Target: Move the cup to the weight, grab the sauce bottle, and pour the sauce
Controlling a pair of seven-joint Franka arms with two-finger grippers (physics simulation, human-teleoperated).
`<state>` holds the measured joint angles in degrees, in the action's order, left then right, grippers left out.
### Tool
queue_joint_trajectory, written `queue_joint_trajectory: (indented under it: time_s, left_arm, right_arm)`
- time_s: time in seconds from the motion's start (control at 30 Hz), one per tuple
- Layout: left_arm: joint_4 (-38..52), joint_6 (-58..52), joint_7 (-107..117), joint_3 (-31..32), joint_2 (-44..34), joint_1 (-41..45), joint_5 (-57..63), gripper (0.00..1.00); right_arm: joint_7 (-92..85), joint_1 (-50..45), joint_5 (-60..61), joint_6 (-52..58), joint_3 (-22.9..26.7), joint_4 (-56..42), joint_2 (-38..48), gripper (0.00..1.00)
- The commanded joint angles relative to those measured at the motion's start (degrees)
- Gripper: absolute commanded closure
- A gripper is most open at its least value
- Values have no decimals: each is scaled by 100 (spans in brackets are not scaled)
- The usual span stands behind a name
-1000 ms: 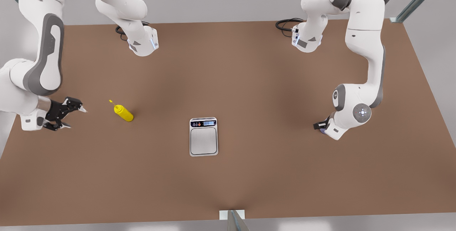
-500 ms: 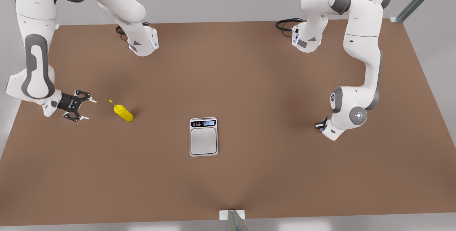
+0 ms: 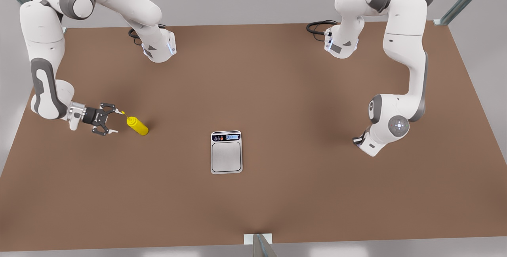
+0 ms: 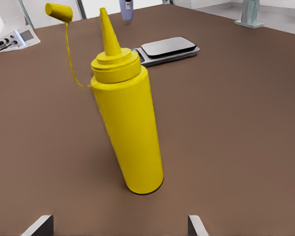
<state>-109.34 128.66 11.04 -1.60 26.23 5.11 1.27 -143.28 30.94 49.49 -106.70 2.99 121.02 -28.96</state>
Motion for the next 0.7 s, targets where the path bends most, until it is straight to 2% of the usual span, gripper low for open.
queue_joint_trajectory:
  time_s: [0.0,0.4,0.5,0.67]
  left_arm:
    - [0,10,-5,19,-21,-1,-680,79]
    - [958,-34,2385,168,286,1405,-698,79]
    - [1907,-280,3159,168,822,1879,-689,79]
    - [2716,-421,3994,177,1315,2433,-689,79]
  right_arm:
    - [-33,0,-1,0,0,0,-30,0]
    - [-42,-334,202,0,-150,-18,-285,0]
    - [-42,-395,210,26,-185,-26,-294,0]
    - [-42,-457,333,35,-229,-35,-338,0]
